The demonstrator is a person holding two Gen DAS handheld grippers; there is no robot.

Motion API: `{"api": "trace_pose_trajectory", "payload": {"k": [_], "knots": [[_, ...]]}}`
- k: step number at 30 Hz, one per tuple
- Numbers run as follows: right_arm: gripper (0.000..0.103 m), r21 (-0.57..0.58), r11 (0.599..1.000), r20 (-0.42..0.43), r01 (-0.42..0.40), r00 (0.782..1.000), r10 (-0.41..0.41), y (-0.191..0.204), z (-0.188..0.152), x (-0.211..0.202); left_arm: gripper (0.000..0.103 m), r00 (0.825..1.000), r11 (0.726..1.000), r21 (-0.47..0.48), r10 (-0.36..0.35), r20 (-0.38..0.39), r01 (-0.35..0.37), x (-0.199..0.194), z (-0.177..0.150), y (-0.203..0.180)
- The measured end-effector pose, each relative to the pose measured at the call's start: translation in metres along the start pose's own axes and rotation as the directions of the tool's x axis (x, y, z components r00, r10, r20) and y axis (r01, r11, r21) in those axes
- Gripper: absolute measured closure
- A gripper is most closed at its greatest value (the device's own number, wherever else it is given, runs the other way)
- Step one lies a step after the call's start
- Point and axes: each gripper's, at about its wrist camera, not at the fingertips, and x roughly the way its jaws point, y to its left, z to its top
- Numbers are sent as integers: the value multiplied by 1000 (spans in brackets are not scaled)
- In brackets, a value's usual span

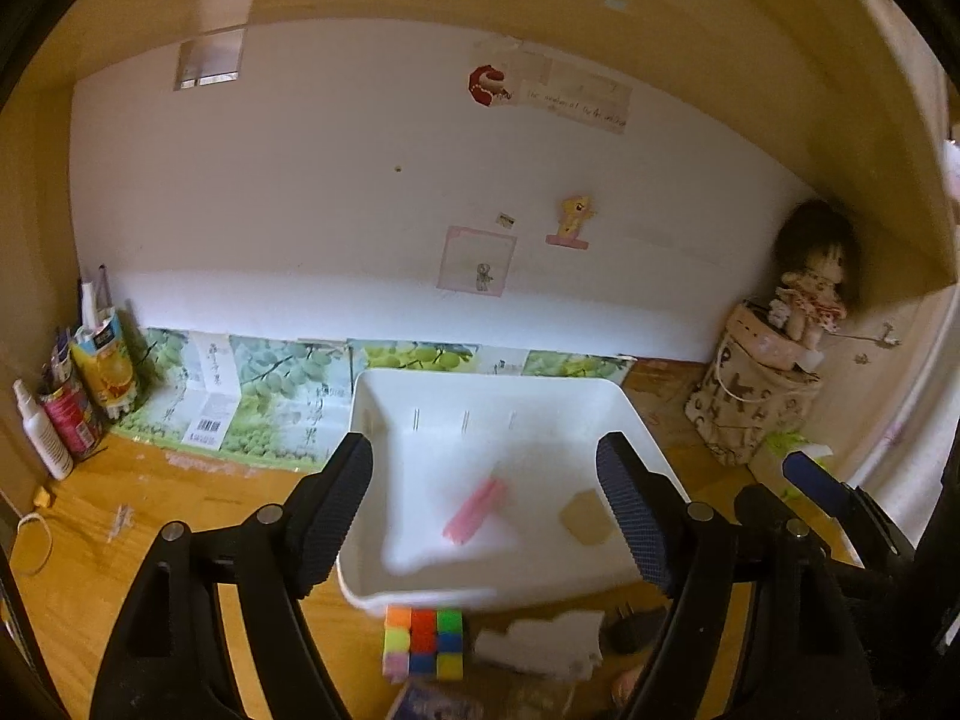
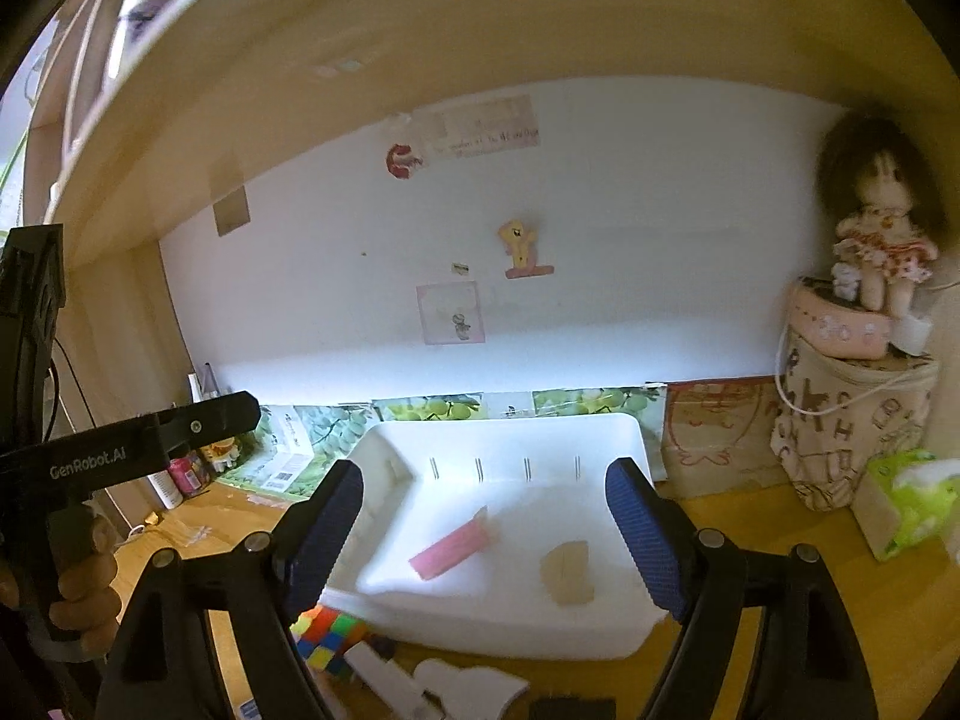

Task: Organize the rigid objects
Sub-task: 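Withdraw both tools from the bin toward the remaining items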

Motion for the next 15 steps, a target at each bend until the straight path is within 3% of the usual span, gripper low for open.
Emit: {"api": "trace_pose_trajectory", "payload": {"k": [15], "knots": [[16,-15,996,17,90,996,-90,44,-50,-86,21,1000,997,-78,-14,-8,14,-70,-46,28]]}}
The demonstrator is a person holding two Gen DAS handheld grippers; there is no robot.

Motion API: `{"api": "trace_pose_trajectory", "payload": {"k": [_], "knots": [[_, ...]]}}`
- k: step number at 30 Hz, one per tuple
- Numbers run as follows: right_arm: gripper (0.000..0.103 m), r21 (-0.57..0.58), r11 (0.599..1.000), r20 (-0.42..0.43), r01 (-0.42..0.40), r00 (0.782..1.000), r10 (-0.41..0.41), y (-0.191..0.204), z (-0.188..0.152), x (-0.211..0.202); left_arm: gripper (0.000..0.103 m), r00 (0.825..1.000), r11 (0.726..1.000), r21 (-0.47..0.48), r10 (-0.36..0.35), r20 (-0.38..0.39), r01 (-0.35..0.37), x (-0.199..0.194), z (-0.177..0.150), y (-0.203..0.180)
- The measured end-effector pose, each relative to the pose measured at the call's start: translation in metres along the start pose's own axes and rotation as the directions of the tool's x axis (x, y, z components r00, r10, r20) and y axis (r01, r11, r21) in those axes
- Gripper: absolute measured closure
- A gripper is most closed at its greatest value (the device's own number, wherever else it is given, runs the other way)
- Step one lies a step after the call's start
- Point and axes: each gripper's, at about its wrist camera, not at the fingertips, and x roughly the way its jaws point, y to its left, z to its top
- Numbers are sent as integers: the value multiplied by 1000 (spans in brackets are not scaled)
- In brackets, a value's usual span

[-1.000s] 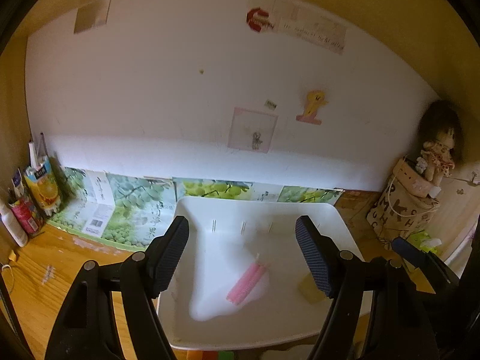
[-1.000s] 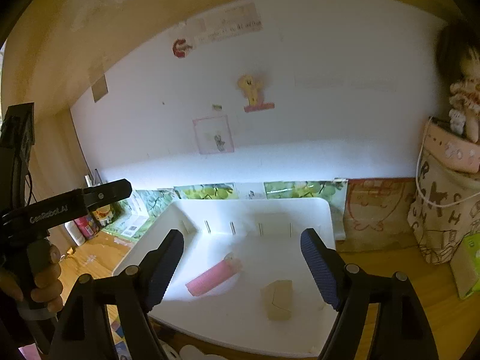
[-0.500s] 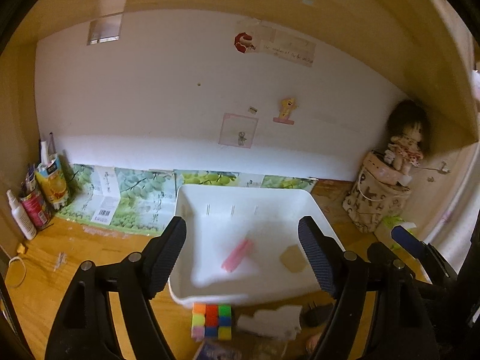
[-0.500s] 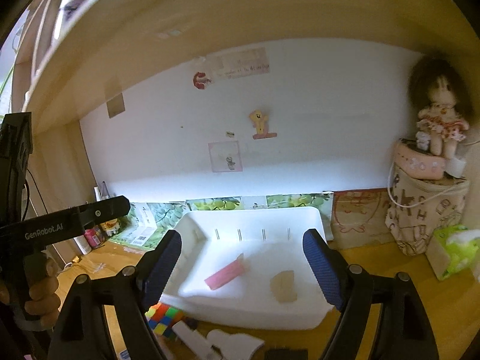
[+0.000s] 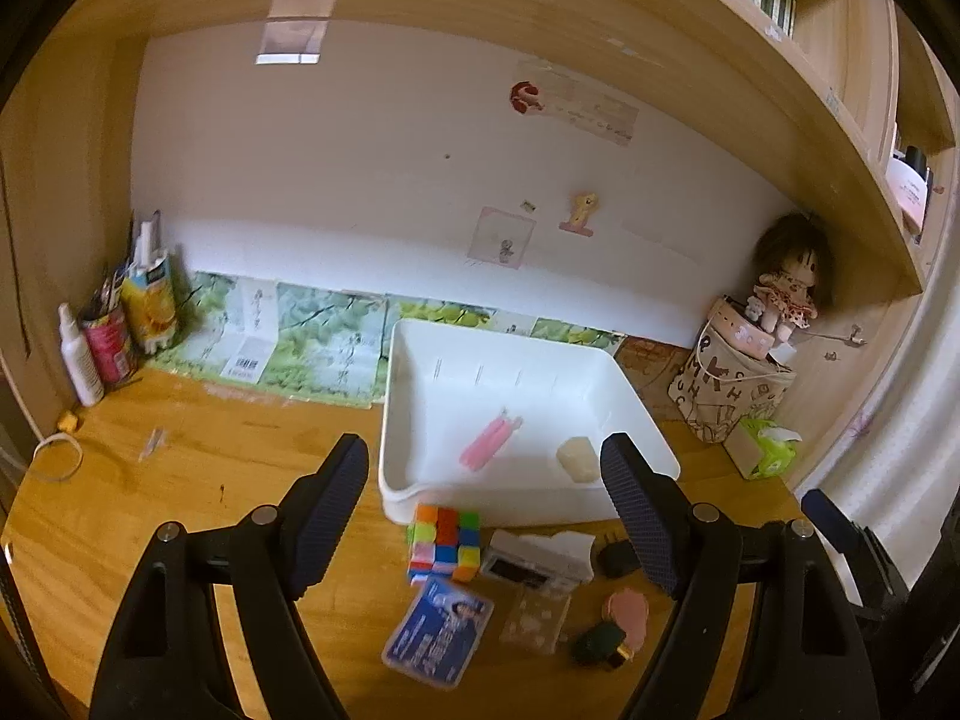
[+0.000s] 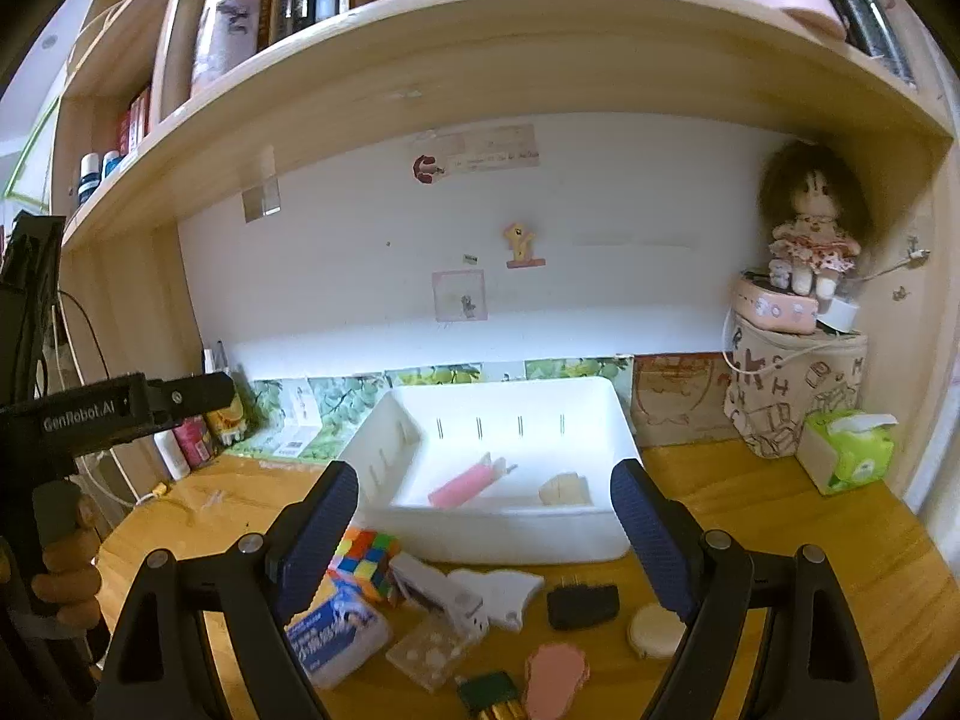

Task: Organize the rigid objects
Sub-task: 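Withdraw both tools from the bin toward the remaining items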

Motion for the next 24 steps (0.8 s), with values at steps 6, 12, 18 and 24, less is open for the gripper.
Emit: {"api": "trace_pose_trajectory", "payload": {"k": [6,12,18,24], "knots": [[16,4,1000,-21,24,1000,-23,3,-20,-18,21,999,1000,17,18,-39,-17,0,-11,4],[16,-9,999,-79,45,996,-46,-1,-40,-27,21,995,1000,29,-4,-99,7,7,-19,-2],[16,-2,998,-130,64,989,-64,-13,-50,-28,19,981,997,64,-38,-188,51,20,-27,-19],[16,-23,997,-168,74,983,-77,-30,-55,-21,16,961,994,88,-45,-273,72,38,-39,-40]]}}
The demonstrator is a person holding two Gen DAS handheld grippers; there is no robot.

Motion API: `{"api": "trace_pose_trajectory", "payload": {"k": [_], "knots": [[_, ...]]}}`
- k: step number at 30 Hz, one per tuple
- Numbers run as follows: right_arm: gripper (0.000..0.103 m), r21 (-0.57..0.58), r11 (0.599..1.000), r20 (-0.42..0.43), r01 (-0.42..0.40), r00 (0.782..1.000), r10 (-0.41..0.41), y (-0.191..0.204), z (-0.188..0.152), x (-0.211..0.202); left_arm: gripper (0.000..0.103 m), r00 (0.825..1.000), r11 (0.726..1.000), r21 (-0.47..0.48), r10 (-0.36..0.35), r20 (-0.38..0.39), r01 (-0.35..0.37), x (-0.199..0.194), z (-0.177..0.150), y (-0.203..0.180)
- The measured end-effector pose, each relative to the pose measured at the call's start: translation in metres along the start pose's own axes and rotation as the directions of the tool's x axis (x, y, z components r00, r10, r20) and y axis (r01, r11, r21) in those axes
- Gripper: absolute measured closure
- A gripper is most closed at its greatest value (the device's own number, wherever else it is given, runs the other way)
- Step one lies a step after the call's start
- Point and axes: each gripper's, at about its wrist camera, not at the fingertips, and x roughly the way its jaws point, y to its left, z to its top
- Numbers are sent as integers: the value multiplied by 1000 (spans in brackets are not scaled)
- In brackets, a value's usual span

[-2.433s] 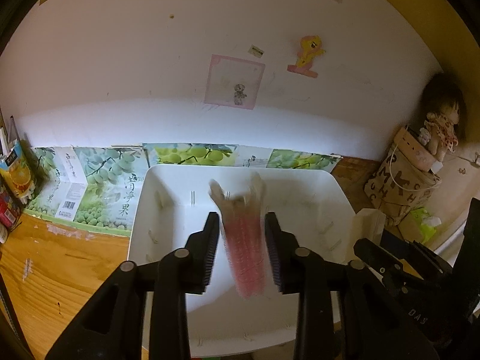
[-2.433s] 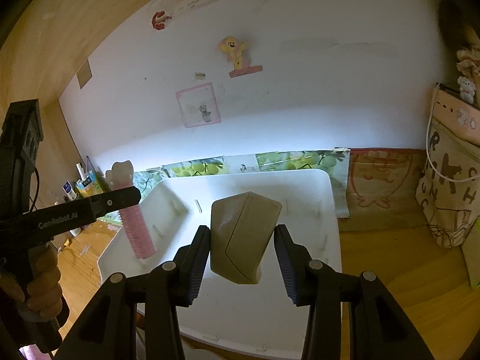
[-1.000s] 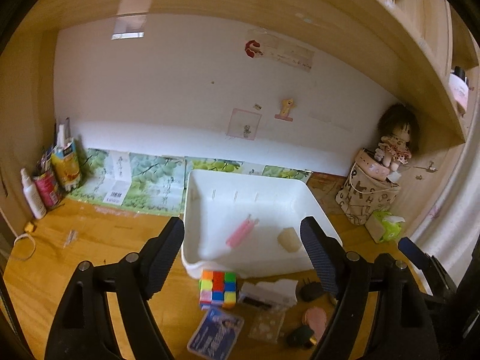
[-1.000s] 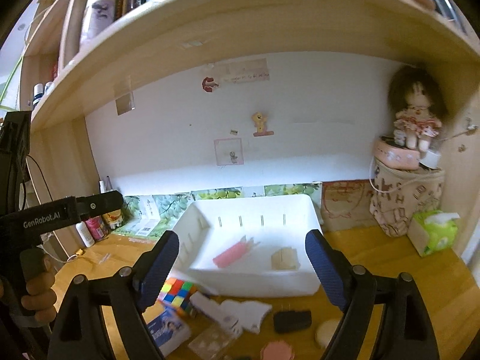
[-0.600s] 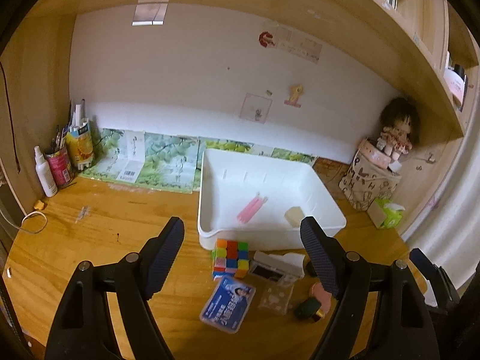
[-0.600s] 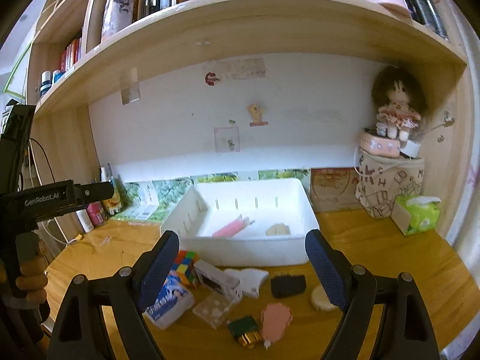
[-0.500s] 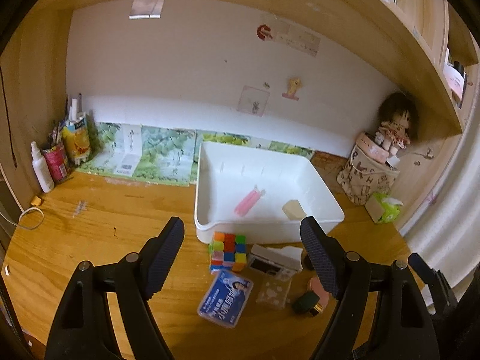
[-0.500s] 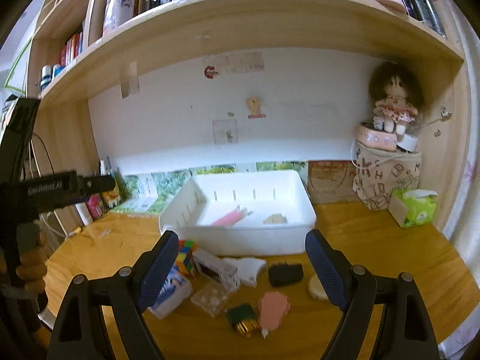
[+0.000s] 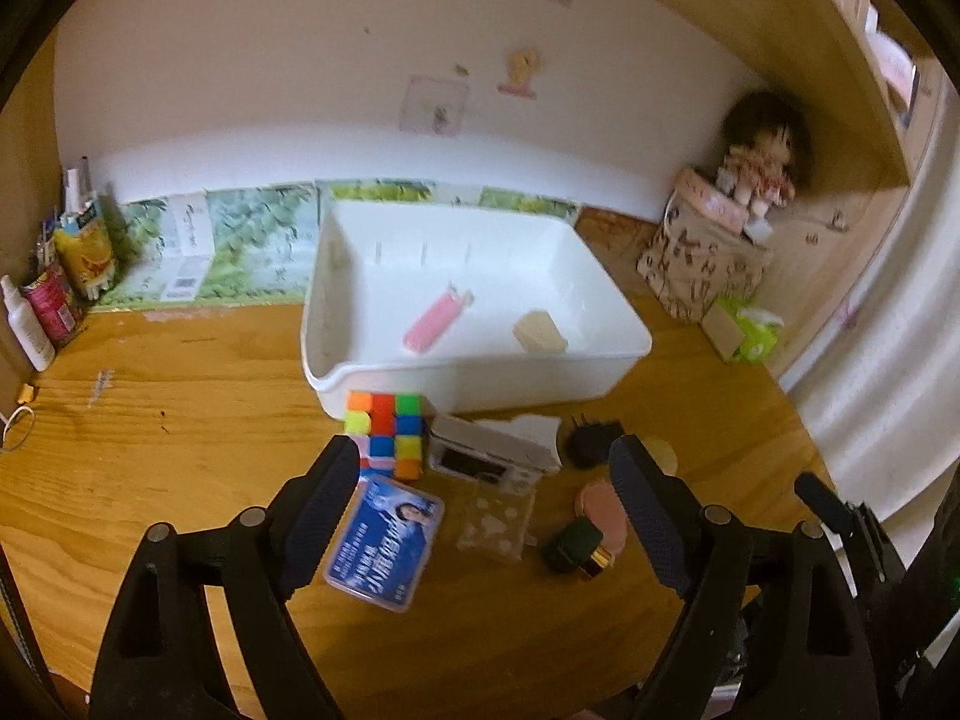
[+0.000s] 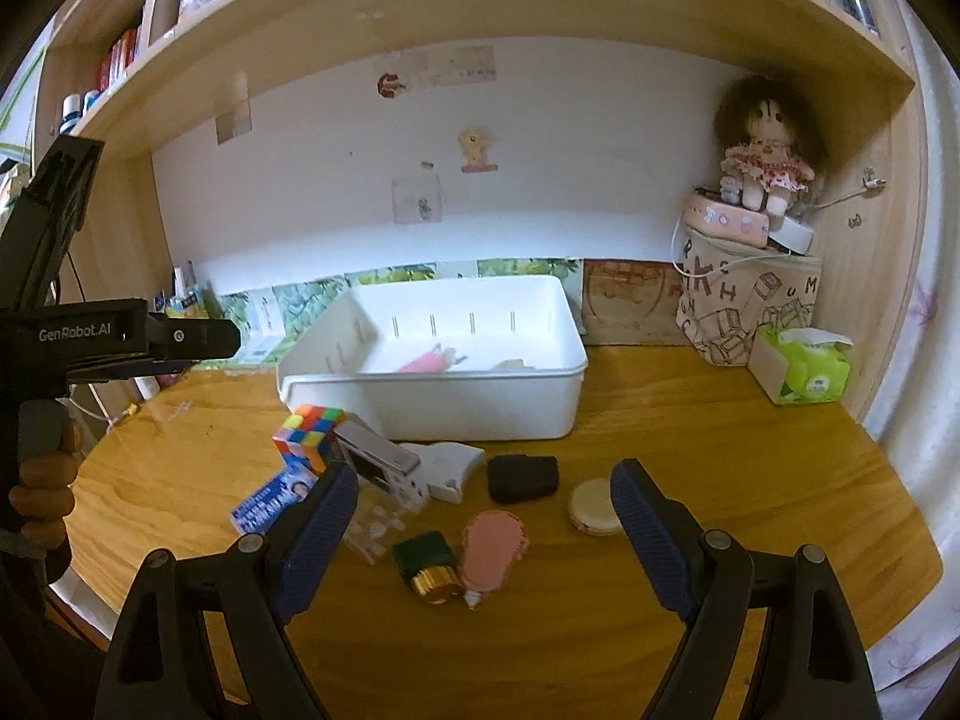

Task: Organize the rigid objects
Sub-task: 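Withdraw both tools from the bin toward the remaining items, then grasp the green-capped gold jar with the left tool while the right tool grasps the round beige compact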

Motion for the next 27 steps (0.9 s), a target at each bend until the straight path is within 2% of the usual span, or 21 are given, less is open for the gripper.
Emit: {"api": "trace_pose_trajectory", "payload": {"k": [8,14,19,24,27], "knots": [[16,-40,999,-75,-31,997,28,-25,-4,25,16,990,1000,-6,-16,-141,15,31,-4,-31],[16,-55,995,-123,-82,990,74,-50,1,46,16,973,998,-52,23,-229,-36,57,-7,-48],[16,-114,986,-209,-118,973,93,-65,2,71,16,939,984,-123,79,-334,-126,86,-16,-54],[16,-196,964,-280,-179,953,120,-71,1,92,16,904,955,-209,108,-415,-210,109,-27,-54],[16,-225,948,-332,-227,932,145,-77,0,108,16,882,933,-251,120,-457,-257,120,-33,-53]]}}
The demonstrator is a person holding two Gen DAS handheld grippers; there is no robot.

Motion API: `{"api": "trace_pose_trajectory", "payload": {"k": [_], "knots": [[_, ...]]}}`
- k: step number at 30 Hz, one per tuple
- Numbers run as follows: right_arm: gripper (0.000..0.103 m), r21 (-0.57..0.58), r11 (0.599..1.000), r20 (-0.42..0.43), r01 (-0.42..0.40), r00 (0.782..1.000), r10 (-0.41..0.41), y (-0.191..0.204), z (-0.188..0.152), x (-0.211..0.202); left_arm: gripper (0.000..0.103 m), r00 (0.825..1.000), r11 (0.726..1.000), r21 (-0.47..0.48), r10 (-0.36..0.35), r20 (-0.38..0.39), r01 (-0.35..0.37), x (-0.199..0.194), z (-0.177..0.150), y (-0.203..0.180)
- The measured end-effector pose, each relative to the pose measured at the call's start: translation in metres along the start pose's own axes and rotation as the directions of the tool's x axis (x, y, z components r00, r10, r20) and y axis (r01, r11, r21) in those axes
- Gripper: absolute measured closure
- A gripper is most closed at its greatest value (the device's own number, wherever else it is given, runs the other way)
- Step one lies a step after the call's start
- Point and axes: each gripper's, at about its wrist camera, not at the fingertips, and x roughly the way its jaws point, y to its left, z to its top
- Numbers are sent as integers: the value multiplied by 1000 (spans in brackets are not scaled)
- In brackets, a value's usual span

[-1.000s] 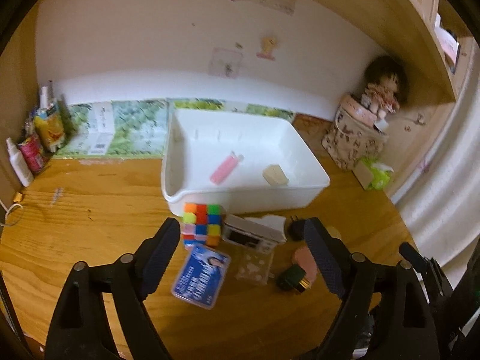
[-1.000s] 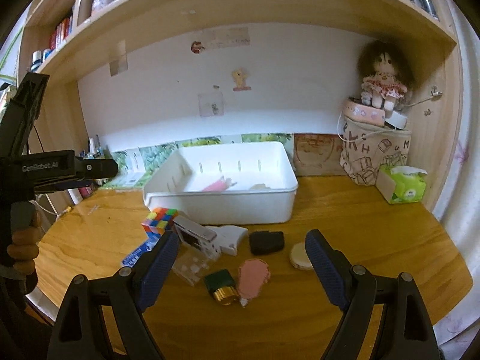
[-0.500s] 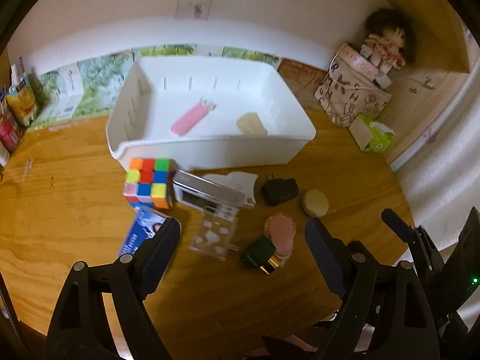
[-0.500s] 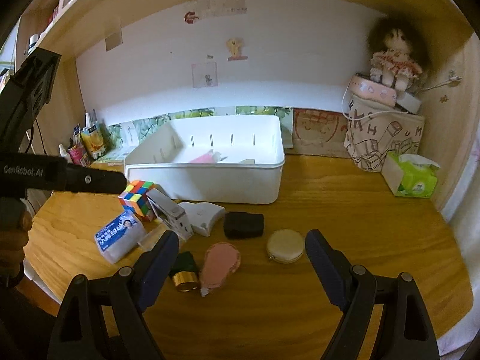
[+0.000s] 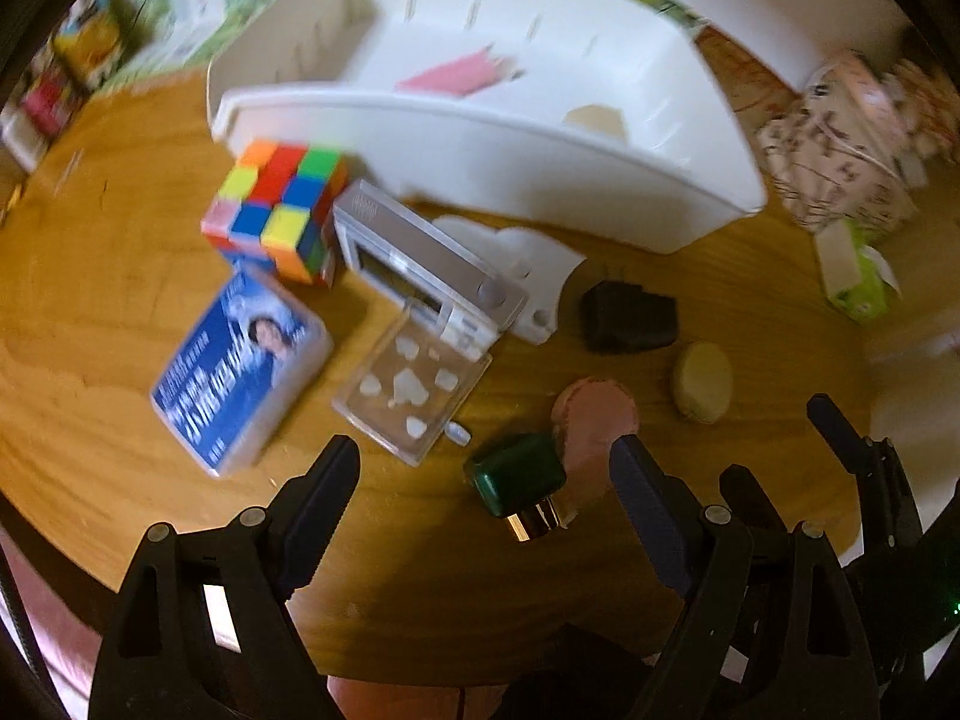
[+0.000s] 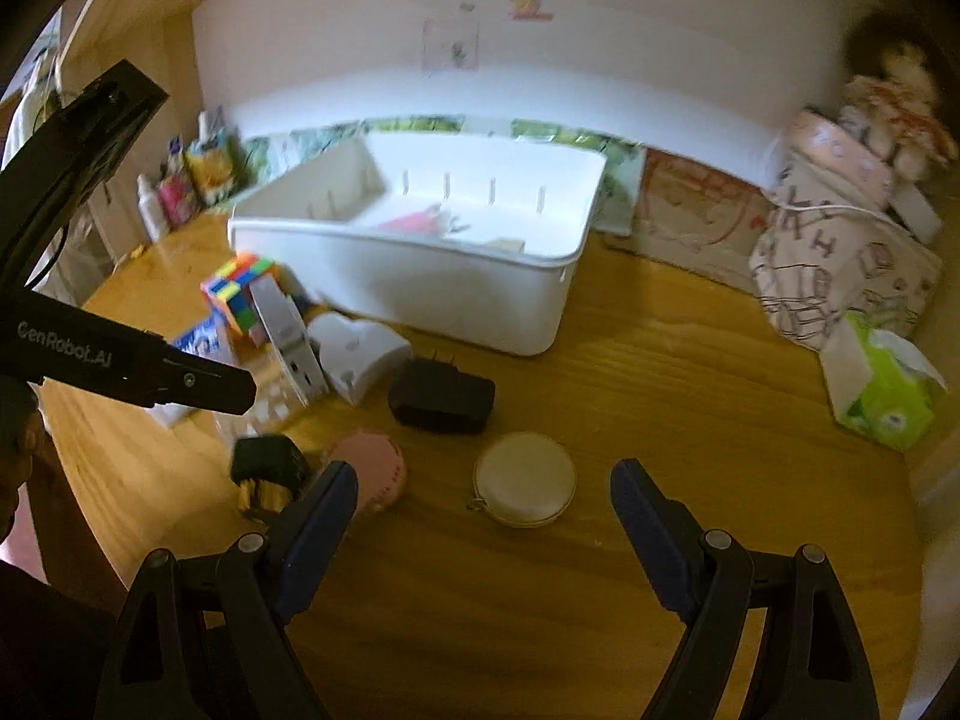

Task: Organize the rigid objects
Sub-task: 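Grasp the green-capped gold jar with the left tool while the right tool grasps the round beige compact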

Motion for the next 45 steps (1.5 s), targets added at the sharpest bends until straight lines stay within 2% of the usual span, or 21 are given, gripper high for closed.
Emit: {"api": "trace_pose_trajectory", "payload": {"k": [5,10,15,18,24,26,30,34,40,45], "knots": [[16,-87,995,-79,-55,996,48,-5,1,23,16,998,994,-101,36,-58,-42,18,-2,2],[16,-145,984,-143,-102,986,81,-8,2,41,17,994,982,-181,39,-105,-58,31,-5,5],[16,-152,978,-178,-141,978,113,-14,3,54,22,989,969,-231,62,-137,-93,40,-6,4],[16,-151,976,-187,-159,974,129,-17,5,59,25,987,962,-259,49,-151,-88,43,-8,5],[16,-155,971,-205,-183,967,150,-19,6,67,41,984,957,-282,15,-179,-66,50,-9,-1],[17,-156,969,-210,-192,965,157,-20,7,69,43,982,955,-292,2,-191,-58,55,-9,-5],[25,-163,968,-230,-192,961,152,-19,7,74,46,980,950,-307,-7,-198,-56,63,-9,-7],[33,-159,969,-247,-191,958,149,-22,6,78,57,980,948,-316,-24,-196,-40,66,-8,-4],[40,-159,971,-247,-180,959,137,-24,6,77,57,980,947,-317,-18,-199,-47,69,-4,-3],[41,-156,971,-263,-179,955,134,-22,7,78,57,979,953,-299,-7,-206,-56,68,-2,-6]]}}
